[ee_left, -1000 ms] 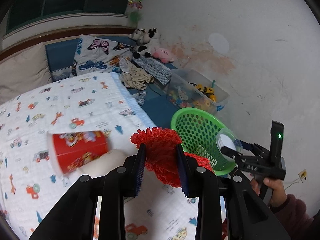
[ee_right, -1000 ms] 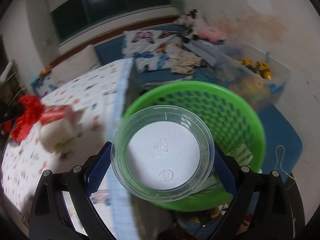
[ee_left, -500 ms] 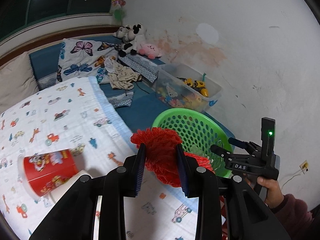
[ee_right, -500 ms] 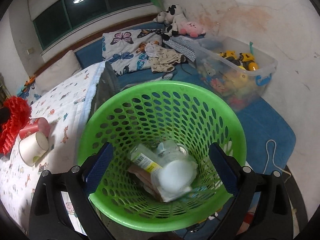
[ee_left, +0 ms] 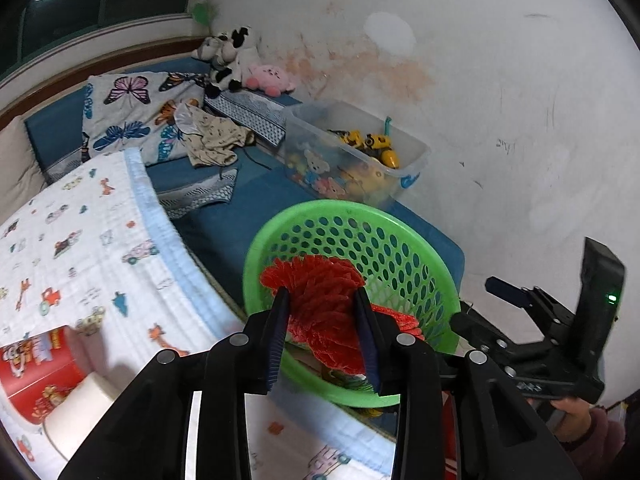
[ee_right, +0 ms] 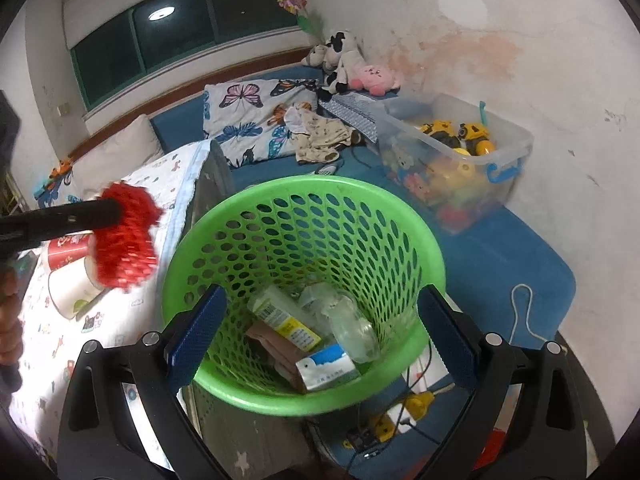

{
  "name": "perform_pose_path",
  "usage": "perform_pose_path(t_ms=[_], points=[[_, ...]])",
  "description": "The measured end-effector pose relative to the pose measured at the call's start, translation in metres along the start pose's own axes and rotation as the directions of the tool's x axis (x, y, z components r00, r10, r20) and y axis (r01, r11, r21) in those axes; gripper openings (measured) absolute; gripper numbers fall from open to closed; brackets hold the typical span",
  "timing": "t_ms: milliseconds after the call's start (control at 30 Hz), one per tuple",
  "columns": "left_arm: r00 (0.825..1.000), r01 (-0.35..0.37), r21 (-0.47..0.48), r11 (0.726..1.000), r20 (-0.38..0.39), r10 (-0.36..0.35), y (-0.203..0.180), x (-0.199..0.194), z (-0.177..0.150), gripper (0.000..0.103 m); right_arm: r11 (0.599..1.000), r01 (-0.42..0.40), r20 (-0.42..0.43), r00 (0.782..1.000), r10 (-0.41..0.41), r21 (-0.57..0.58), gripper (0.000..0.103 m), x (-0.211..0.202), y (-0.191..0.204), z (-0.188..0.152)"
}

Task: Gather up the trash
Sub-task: 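Carry the net and bowl to the green basket and release both inside, then grasp the red paper cup with left tool while right tool grasps the white paper cup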

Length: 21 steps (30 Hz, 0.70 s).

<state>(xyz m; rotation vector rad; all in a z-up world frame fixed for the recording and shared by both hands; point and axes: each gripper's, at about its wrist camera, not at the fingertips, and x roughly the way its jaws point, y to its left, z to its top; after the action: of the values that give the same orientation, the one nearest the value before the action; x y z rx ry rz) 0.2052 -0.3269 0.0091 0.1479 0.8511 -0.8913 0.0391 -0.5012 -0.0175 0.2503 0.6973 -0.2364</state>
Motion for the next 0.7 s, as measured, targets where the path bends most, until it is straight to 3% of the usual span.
perform_pose_path(t_ms=[100, 200, 300, 700], points=[[1.0, 0.0, 0.008, 1.0, -0.014, 0.0, -0.007, 0.01, 0.001, 0.036, 1.0, -0.008, 0.007, 1.0, 0.008, 0.012, 0.096, -0.006, -0.003, -0.003], [1.0, -0.002, 0.001, 1.0, -0.028, 0.002, -0.011, 0.018, 0.002, 0.05, 1.0, -0.013, 0.016, 1.0, 0.013, 0.021, 0.096, -0.01, -0.004, -0.005], [0.999, 0.006, -0.004, 1.0, -0.035, -0.006, -0.013, 0.024, 0.002, 0.055, 0.999, -0.024, 0.019, 1.0, 0.023, 0.03, 0.096, -0.013, -0.006, -0.006], [1.0, -0.018, -0.034, 0.999, -0.023, 0.017, 0.005, 0.003, -0.019, 0.058, 0.998, -0.065, 0.015, 0.998, 0.064, 0.014, 0.096, -0.018, 0.011, -0.011]])
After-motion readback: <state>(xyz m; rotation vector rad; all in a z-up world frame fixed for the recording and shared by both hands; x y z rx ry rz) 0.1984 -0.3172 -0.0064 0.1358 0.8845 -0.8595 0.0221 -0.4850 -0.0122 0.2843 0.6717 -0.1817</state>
